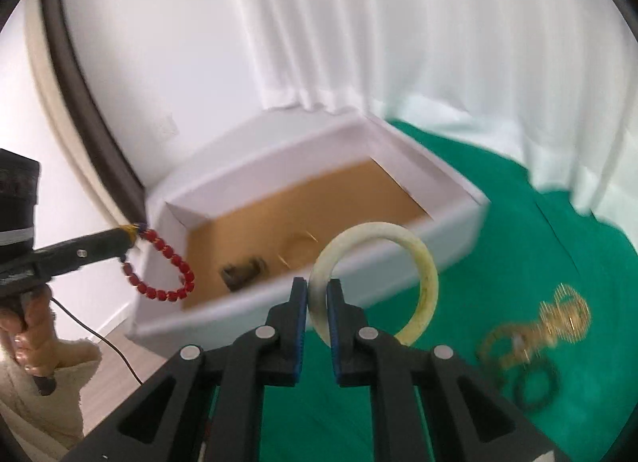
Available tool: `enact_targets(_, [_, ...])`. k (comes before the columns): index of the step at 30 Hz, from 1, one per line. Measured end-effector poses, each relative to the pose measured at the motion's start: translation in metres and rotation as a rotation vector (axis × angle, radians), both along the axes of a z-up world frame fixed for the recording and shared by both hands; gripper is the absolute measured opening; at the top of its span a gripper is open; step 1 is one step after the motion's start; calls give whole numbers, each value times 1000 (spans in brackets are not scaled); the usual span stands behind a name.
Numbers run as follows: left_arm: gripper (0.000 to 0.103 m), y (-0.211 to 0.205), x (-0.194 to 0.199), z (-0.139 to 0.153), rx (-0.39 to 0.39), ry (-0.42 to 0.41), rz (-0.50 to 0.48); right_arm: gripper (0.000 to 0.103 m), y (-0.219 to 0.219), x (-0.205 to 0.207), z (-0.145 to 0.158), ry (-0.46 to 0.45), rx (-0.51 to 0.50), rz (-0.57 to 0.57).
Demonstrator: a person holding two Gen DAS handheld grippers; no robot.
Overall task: Organize jewelry
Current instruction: 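Lift the red bracelet toward the box while the right tool grasps the white jade bangle, then lower both held pieces into the white box and open both tools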
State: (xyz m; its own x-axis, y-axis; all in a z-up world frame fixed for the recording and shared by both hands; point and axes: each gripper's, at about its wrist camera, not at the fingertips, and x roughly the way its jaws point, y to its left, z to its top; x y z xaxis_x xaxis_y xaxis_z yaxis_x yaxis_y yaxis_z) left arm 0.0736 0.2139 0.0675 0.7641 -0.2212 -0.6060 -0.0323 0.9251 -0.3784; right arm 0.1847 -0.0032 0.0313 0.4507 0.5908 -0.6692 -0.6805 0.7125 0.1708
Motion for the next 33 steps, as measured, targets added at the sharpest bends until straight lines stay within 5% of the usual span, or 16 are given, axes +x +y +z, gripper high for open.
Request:
enact_targets(8, [15, 78, 23, -45, 55, 116, 181, 10, 107, 2, -10, 16, -9, 197])
enact_targets(20, [17, 95, 46, -98, 109, 250, 209, 15, 179, 30, -112, 224, -349, 265])
enact_targets(24, [48, 93, 40, -96, 138, 248, 247, 38, 163, 29, -100, 234, -289, 231])
enact_targets(29, [64, 73, 32, -84, 192, 221, 249, 39, 124, 14, -60, 152, -187, 170])
enact_targets(33, [76, 38, 22, -70, 279, 180, 237, 55, 89, -14, -41, 64, -173, 98])
